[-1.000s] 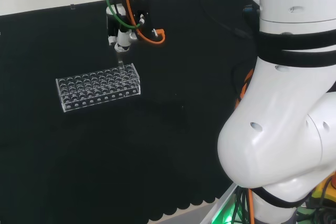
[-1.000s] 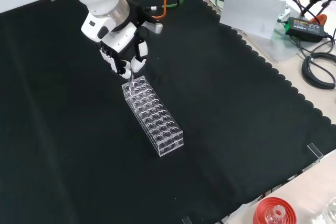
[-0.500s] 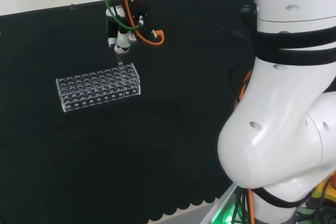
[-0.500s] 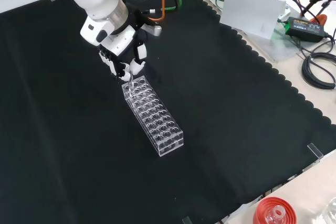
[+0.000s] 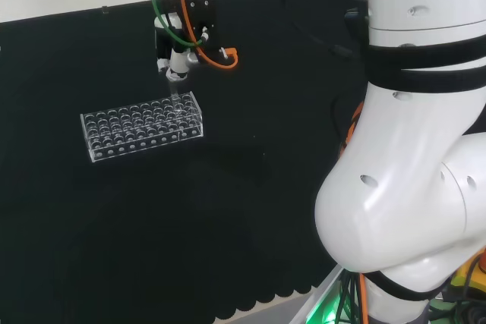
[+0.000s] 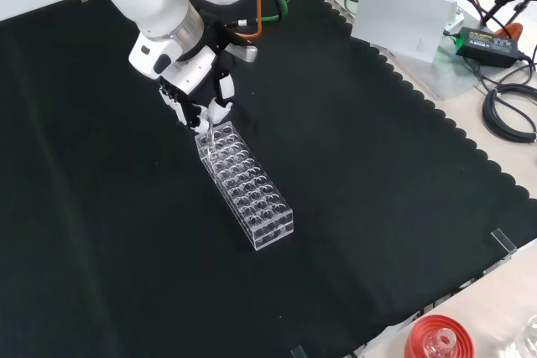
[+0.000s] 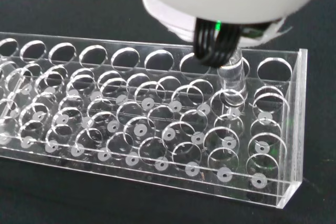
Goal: Put the test tube back in the rack.
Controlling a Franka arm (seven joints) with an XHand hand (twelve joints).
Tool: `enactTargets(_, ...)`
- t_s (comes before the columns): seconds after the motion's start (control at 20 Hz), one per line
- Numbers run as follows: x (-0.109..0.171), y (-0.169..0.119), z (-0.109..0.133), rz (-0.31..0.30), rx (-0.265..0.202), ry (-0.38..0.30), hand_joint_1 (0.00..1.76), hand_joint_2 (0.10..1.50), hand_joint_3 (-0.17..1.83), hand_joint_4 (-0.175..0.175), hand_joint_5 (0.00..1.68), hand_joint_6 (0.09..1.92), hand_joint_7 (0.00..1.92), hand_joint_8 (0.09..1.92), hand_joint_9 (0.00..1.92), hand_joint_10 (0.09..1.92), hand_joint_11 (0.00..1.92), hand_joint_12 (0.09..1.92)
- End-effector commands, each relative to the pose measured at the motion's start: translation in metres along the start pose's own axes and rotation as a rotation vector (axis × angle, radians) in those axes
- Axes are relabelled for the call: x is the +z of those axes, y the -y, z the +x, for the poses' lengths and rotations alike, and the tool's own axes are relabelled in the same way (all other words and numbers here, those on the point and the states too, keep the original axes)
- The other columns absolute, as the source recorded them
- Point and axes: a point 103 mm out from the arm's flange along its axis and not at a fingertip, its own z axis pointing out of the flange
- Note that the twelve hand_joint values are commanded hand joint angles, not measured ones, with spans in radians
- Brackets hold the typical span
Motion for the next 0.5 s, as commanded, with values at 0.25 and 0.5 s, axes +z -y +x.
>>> enactTargets(0.25, 0.012, -0.004, 0.001, 0.015, 0.0, -0.01, 1.45, 0.49, 0.85, -0.175, 1.35, 0.57, 1.47, 0.6, 1.36, 0.49, 1.29, 0.95)
enactTargets(0.5, 0.018, -0.008, 0.002, 0.026, -0.006, -0.012, 1.45, 0.49, 0.85, -0.175, 1.35, 0.57, 1.47, 0.6, 1.36, 0.49, 1.29, 0.95)
